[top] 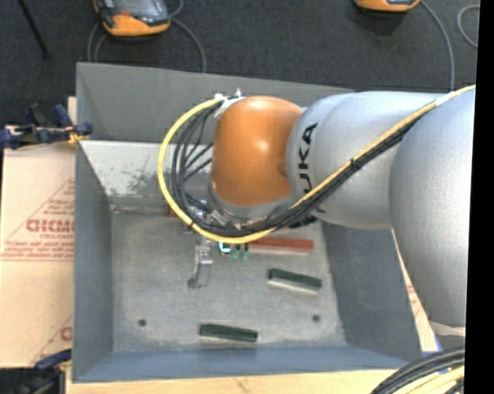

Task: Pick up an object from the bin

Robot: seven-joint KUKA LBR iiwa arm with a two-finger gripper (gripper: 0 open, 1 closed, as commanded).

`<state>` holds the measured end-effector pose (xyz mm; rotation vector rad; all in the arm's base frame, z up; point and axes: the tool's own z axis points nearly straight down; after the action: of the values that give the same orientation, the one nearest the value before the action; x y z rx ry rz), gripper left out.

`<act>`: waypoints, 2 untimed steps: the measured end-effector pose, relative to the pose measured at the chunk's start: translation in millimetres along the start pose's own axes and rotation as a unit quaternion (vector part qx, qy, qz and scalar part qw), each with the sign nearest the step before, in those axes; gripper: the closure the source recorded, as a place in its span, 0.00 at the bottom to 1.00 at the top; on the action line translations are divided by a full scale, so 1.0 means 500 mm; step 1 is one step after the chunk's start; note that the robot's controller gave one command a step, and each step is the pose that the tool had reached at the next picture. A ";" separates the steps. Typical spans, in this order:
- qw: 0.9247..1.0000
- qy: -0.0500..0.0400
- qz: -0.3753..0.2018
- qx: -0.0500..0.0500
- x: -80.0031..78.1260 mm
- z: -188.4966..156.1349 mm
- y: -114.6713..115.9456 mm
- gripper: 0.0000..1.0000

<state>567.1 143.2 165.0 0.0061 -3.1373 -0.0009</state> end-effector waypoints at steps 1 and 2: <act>1.000 -0.003 0.001 0.000 -0.003 -0.008 -0.001 0.00; 1.000 -0.006 0.013 -0.001 0.077 0.047 -0.063 0.00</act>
Offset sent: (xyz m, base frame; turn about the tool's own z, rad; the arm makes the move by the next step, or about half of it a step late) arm -0.0679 -0.0555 -0.0454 0.0467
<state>528.7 111.5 141.5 -0.0352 -3.1496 -0.0055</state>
